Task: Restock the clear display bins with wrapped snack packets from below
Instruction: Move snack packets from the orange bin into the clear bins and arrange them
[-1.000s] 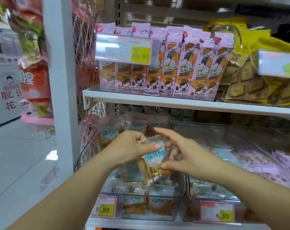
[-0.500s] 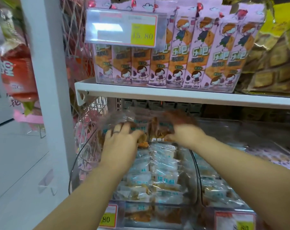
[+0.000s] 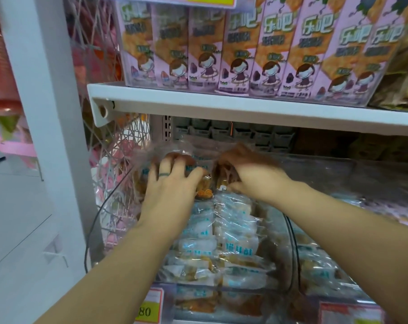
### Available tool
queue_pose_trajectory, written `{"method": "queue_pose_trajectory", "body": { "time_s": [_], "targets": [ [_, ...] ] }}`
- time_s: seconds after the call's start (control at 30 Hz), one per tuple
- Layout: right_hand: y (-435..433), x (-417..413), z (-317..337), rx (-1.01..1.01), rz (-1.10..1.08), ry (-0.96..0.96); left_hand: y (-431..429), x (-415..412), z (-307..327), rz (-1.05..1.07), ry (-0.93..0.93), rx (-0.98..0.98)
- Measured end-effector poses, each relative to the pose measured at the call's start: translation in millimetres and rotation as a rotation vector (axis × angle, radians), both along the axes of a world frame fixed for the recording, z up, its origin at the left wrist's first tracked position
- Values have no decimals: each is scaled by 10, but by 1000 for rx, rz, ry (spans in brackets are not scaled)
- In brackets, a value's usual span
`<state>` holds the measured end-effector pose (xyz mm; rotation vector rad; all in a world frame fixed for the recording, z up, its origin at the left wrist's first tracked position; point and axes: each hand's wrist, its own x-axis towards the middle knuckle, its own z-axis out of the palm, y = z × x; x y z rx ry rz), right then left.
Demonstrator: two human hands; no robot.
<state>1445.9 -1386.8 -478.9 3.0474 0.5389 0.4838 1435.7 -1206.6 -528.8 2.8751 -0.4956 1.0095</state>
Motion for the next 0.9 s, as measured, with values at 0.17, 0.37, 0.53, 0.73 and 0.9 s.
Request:
{"method": "queue_pose_trajectory", "body": {
  "time_s": [0.17, 0.37, 0.53, 0.73, 0.9],
  "targets": [
    [21, 48, -53, -127, 58, 57, 7, 52, -23, 14, -35, 2],
    [-86, -2, 30, 164, 22, 69, 3, 19, -32, 12, 4, 12],
    [-60, 36, 28, 159, -77, 72, -6, 18, -37, 4, -3, 10],
    [23, 126, -10, 34, -86, 45, -10, 89, -89, 36, -51, -4],
    [-56, 60, 38, 113, -17, 140, -34, 34, -45, 42, -9, 39]
  ]
}}
